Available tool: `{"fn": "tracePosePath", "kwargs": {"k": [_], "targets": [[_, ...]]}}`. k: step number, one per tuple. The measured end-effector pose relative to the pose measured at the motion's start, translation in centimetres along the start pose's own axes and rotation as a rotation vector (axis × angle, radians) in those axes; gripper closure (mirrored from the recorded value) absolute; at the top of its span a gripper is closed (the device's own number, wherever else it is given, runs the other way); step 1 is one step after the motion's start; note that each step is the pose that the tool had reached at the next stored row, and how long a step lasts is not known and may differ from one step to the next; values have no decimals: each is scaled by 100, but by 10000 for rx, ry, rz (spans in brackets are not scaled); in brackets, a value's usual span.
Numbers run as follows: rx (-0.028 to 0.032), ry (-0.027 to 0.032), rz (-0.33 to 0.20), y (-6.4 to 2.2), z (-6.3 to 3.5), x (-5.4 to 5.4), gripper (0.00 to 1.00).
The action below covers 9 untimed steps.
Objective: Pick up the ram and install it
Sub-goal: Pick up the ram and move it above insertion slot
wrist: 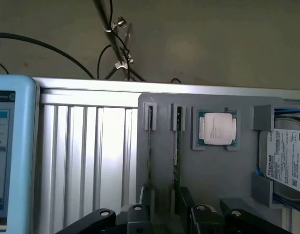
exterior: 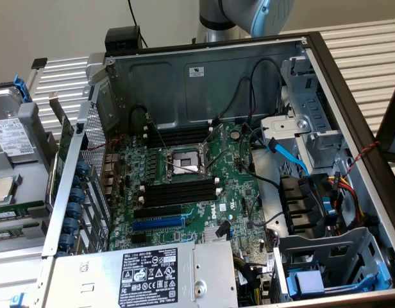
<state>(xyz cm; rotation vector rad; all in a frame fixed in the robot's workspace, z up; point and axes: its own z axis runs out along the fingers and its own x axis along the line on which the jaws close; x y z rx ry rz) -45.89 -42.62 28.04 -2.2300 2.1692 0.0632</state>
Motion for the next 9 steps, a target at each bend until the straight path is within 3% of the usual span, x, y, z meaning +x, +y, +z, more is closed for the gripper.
{"fn": "tracePosePath", "kwargs": {"k": [9], "targets": [[1,-1,0,-1,163,10,64]]}}
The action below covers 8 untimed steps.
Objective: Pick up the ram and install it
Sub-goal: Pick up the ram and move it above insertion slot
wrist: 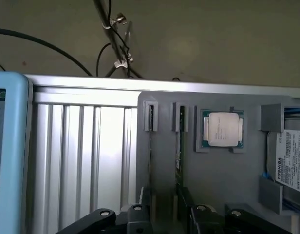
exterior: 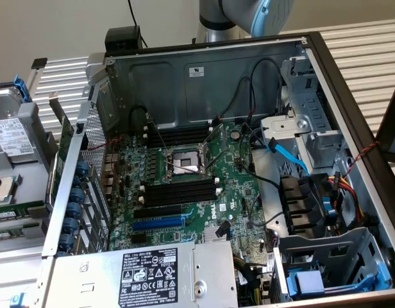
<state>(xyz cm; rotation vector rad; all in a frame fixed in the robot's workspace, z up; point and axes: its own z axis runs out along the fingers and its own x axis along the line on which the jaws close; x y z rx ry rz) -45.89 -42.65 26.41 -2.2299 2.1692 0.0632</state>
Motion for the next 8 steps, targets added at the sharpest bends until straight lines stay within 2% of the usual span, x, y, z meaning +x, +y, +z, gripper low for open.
{"fn": "tracePosePath", "kwargs": {"k": [5,8], "targets": [[0,-4,-2,0,91,19,64],[0,-5,-1,2,141,79,64]]}}
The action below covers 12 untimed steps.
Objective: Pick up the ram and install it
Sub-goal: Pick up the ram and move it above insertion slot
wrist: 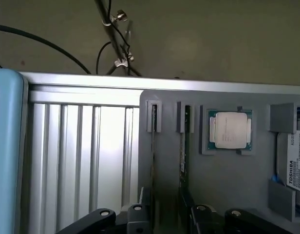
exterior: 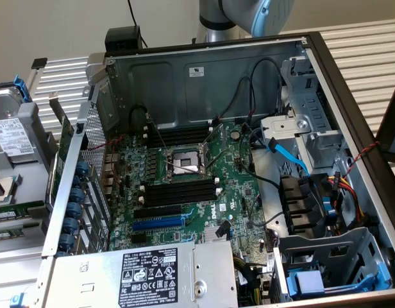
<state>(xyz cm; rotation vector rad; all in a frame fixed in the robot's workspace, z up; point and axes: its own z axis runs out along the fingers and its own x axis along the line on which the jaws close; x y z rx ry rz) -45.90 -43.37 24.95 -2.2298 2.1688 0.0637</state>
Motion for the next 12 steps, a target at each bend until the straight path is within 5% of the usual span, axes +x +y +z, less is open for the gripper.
{"fn": "tracePosePath", "kwargs": {"k": [12], "targets": [[1,-21,0,-1,217,44,64]]}}
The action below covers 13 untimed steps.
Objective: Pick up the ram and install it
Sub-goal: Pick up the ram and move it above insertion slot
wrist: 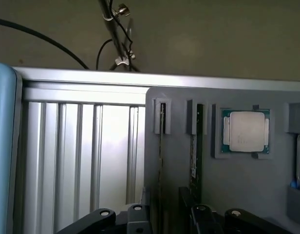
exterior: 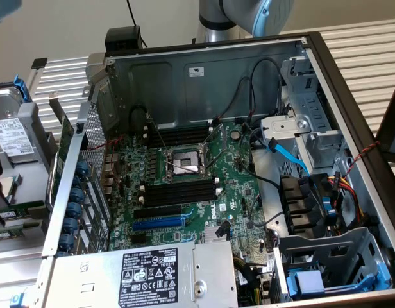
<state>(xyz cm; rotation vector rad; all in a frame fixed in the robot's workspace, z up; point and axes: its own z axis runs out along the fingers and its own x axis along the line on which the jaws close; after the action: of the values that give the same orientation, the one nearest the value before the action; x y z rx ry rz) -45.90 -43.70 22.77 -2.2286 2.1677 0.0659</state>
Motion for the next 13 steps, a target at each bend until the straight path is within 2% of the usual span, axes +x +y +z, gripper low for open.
{"fn": "tracePosePath", "kwargs": {"k": [13], "targets": [[-1,0,0,-18,229,19,64]]}}
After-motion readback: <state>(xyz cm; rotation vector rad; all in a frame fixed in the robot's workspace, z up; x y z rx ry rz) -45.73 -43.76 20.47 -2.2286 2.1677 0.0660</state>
